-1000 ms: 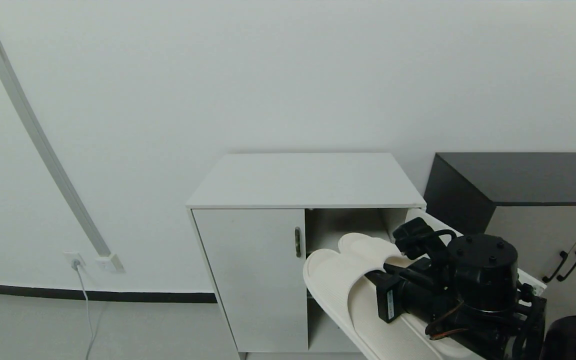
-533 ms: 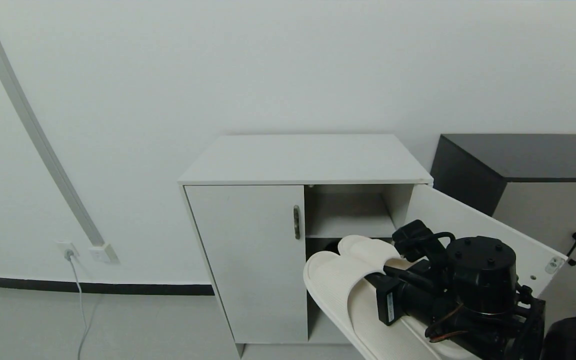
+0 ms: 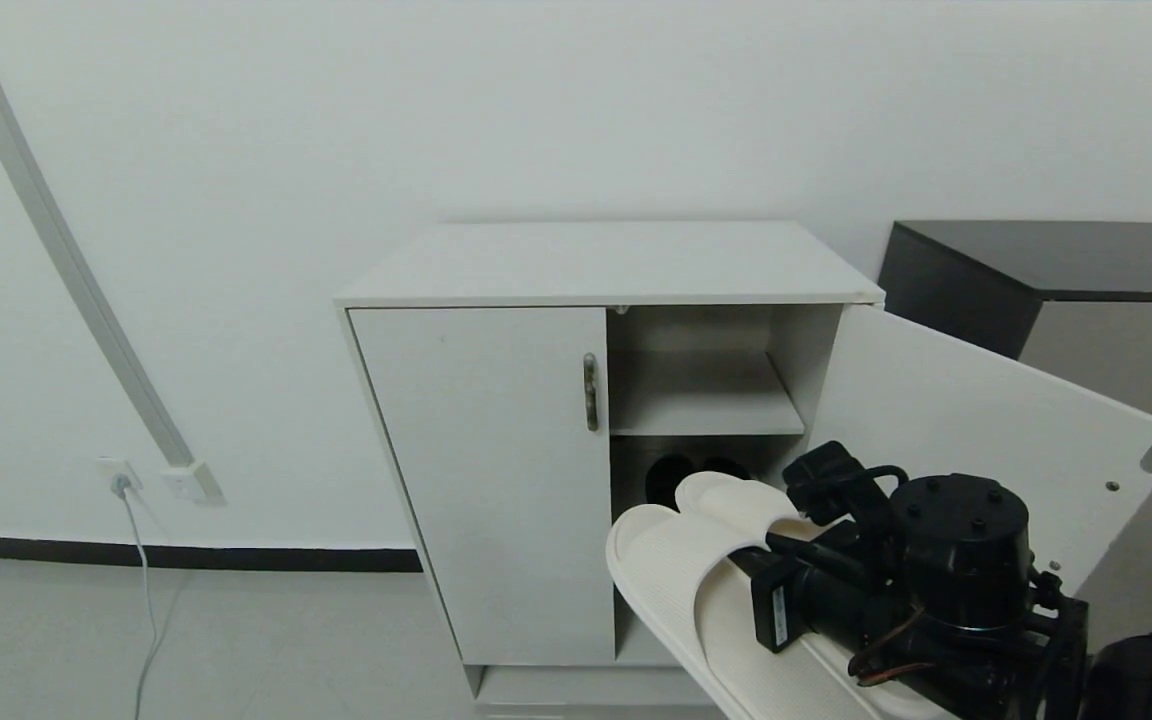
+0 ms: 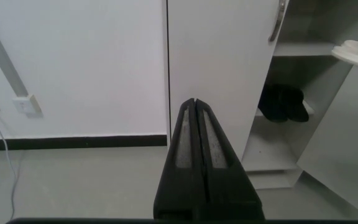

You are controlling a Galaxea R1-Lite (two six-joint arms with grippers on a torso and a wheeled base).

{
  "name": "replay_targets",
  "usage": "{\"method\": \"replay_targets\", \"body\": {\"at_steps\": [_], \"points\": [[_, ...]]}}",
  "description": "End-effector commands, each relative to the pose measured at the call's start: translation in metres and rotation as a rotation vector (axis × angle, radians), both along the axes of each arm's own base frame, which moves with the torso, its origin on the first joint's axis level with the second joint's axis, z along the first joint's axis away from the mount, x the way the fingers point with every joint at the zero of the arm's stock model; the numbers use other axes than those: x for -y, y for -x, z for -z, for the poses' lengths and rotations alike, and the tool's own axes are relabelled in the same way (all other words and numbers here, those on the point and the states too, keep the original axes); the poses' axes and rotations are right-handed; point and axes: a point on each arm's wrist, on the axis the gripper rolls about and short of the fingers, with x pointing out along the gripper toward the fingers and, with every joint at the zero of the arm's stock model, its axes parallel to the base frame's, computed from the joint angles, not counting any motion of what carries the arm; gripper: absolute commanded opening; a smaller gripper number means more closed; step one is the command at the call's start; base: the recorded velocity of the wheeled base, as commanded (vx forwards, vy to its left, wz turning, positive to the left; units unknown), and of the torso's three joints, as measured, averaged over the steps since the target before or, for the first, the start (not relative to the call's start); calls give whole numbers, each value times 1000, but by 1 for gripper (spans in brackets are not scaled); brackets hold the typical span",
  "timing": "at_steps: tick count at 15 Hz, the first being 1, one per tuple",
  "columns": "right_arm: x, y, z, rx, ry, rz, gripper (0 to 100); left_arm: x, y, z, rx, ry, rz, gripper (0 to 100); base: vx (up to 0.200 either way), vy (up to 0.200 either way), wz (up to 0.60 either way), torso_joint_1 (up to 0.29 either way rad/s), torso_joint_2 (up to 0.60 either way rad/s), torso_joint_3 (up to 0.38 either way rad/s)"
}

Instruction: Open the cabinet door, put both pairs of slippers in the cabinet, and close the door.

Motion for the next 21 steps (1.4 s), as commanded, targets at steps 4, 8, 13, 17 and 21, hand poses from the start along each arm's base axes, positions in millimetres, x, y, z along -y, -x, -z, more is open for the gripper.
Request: {"method": "replay_targets", "body": {"at_steps": [4,8,13,17,21], "points": [[0,0,1,-2,2,0,0,0,0,0,-1,-2,0,0,0,0,0,-130,477,336],[0,1,2,-6,6,0,0,0,0,0,-1,-3,0,0,0,0,0,-95,449,355],[2,2,3,1,25,-6,0,0,0,0,-1,-3,0,0,0,0,0,-29,300,262],[3,3,3,24,13,-12,0,0,0,0,-1,-2,2,0,0,0,0,-5,26,30],[4,3,6,28,23,-15,0,0,0,0,-1,-2,0,0,0,0,0,-5,52,49]]}}
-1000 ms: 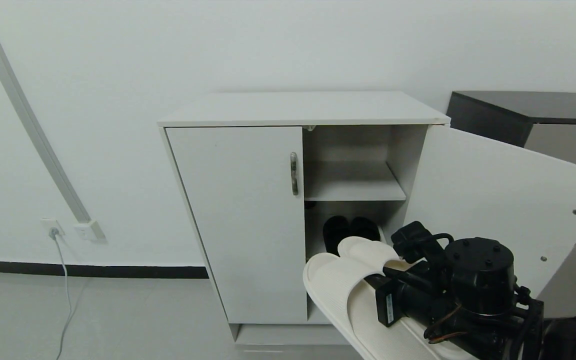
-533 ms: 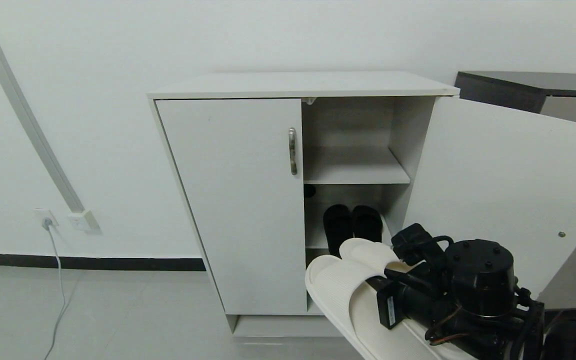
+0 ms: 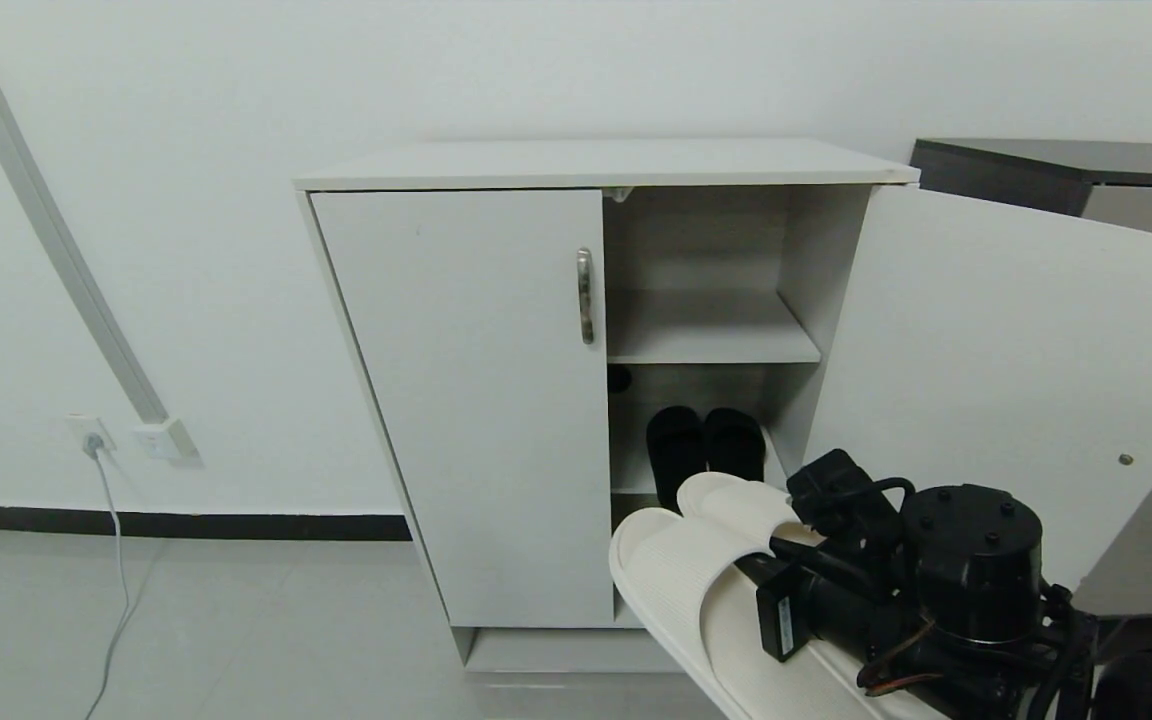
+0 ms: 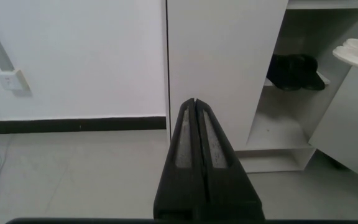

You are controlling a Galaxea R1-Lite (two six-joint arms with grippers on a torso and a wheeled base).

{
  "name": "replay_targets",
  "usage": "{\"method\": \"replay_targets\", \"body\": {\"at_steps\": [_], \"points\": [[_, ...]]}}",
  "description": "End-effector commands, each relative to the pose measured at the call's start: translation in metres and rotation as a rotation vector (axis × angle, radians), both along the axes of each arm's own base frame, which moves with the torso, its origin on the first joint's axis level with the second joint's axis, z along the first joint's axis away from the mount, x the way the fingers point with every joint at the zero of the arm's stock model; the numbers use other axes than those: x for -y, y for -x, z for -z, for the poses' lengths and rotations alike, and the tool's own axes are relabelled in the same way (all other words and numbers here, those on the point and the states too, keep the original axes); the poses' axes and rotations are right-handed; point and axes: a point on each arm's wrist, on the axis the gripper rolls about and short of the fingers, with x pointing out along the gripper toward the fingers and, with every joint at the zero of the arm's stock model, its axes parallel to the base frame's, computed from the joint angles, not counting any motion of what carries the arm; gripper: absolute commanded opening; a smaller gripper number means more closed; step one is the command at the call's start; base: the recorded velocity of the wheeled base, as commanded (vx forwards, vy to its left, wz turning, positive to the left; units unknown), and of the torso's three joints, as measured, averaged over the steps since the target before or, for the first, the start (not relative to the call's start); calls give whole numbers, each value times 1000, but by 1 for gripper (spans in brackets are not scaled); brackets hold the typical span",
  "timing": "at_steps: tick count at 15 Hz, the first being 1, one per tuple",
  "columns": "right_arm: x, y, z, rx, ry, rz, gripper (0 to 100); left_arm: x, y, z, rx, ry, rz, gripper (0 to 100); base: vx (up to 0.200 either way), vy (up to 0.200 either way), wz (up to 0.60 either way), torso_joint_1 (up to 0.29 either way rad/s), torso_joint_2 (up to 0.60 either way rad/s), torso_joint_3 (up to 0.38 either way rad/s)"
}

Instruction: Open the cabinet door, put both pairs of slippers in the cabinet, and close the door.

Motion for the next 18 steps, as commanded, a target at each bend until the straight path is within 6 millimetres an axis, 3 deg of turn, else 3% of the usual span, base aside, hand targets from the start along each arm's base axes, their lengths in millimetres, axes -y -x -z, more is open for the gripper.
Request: {"method": "replay_targets", "body": {"at_steps": [1,13,14,18], "points": [[0,0,2,-6,5,-2,0,0,0,0,-1,0,-1,0,0,0,0,0,0,0],[-2,-1,-2,40,11,-5,0,0,0,0,-1,0,-1,0,0,0,-50,0,0,1],[-10,-1,-9,84,7,10,0,0,0,0,-1,0,-1,0,0,0,0,0,0,0],[-63,-30,-20,94,-30,327,0,0,0,0,-1,-1,-1,0,0,0,0,0,0,0]]}}
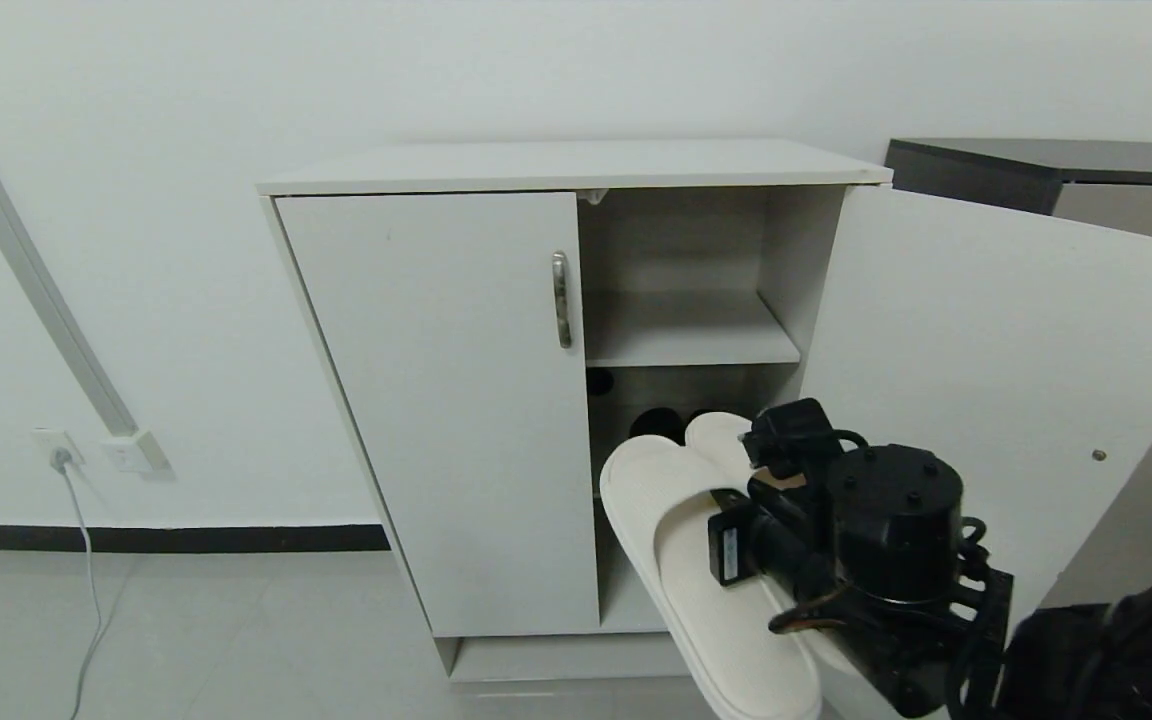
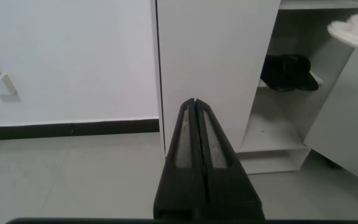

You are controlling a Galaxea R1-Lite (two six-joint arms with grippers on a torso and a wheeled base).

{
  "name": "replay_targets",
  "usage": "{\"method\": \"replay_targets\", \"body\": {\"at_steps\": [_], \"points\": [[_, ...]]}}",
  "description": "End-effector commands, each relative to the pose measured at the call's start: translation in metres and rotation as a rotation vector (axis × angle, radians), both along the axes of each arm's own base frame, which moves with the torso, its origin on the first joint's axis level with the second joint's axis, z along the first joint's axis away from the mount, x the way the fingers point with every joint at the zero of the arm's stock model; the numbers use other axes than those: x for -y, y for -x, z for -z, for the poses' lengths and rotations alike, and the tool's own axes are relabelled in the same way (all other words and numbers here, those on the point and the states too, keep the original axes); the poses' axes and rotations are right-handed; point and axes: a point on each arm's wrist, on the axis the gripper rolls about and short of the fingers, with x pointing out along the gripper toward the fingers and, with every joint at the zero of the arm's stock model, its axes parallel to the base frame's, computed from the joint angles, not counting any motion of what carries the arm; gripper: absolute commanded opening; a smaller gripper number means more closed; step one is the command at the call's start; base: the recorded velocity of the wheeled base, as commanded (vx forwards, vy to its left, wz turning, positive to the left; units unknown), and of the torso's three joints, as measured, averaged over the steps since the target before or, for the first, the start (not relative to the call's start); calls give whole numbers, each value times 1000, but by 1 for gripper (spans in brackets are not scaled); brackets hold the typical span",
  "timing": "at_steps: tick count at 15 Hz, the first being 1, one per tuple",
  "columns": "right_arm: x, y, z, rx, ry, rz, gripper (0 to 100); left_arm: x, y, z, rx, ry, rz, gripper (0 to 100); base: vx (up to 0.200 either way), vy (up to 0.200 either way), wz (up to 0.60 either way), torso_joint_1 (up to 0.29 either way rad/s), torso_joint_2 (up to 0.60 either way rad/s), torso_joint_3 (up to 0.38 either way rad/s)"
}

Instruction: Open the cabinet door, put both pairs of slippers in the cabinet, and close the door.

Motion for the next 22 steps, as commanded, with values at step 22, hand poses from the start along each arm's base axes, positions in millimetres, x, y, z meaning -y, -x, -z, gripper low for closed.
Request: {"method": "replay_targets", "body": {"at_steps": [22], "points": [[-41,-67,-56,-36,-7,325,0,0,0,0,-2,1,0,0,0,0,0,0,0,0]]}}
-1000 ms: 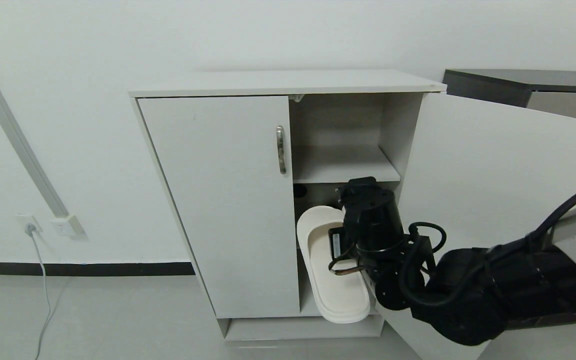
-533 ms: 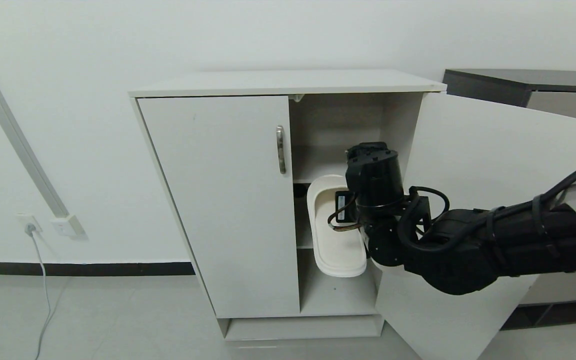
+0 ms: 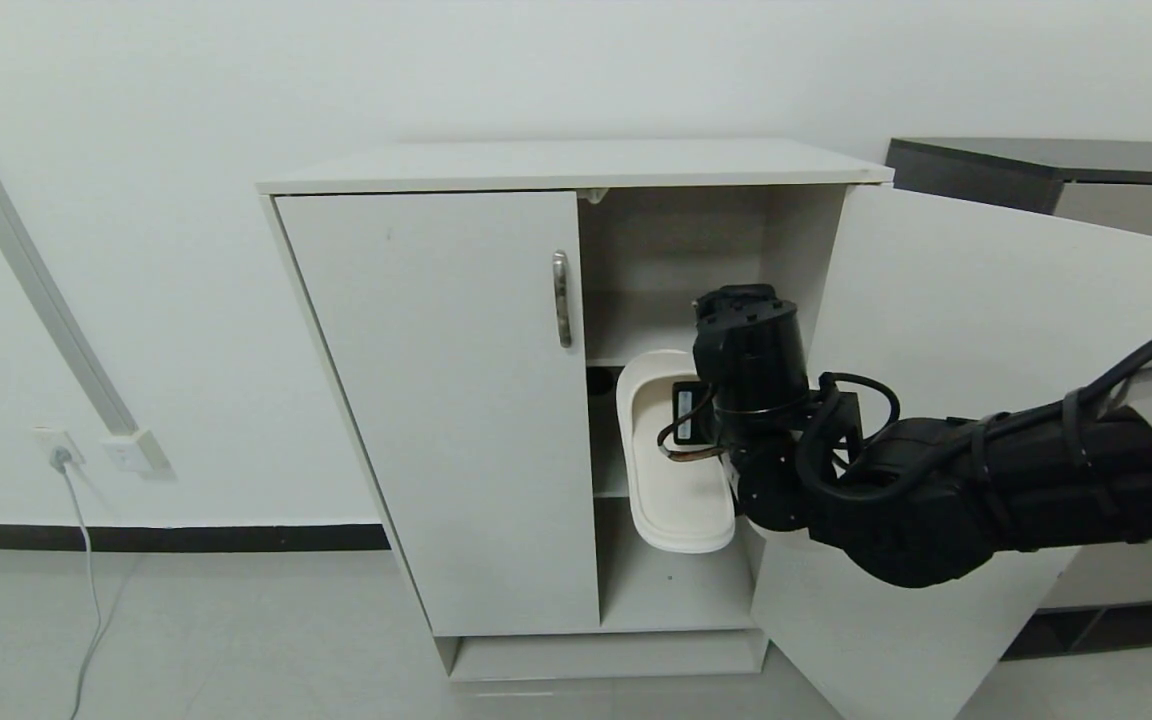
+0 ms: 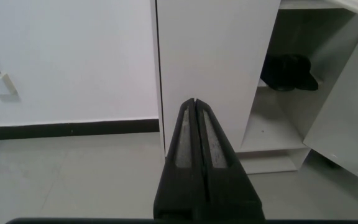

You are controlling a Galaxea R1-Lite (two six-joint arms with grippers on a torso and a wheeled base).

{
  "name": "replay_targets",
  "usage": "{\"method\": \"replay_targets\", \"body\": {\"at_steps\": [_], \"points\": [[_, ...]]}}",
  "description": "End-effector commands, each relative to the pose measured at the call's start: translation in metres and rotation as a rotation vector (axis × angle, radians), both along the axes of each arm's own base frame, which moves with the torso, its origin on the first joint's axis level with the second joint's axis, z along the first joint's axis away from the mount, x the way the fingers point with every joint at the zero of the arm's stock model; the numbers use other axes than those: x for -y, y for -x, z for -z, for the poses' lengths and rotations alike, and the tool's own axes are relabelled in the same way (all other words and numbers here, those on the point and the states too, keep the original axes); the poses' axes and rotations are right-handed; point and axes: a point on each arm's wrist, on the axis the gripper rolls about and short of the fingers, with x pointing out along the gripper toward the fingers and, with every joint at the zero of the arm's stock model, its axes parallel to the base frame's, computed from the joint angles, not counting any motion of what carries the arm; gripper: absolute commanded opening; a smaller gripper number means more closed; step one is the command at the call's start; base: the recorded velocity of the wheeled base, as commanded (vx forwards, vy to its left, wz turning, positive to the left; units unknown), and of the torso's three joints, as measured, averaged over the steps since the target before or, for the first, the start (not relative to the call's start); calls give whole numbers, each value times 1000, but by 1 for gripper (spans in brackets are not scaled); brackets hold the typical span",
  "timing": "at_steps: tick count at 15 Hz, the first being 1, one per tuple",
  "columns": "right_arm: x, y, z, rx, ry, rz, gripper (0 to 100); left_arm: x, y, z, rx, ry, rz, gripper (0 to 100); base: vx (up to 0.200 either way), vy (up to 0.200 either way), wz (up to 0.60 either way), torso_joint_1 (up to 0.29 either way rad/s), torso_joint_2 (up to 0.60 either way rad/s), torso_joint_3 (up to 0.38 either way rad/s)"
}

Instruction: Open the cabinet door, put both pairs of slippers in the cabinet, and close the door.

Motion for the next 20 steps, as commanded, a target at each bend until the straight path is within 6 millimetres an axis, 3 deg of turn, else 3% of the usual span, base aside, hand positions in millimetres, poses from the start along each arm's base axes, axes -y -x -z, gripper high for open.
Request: {"method": "replay_targets", "body": {"at_steps": [1,12,20], "points": [[0,0,0,-1,1,-1,0,0,0,0,-1,0,0,0,200,0,0,2,2,-2],[0,-3,3,-3,15,3,0,0,0,0,-1,0,-1,0,200,0,0,1,5,1],[7,-17,7,-11,53,16,0,0,0,0,0,2,0,0,0,0,0,0,0,0]]}}
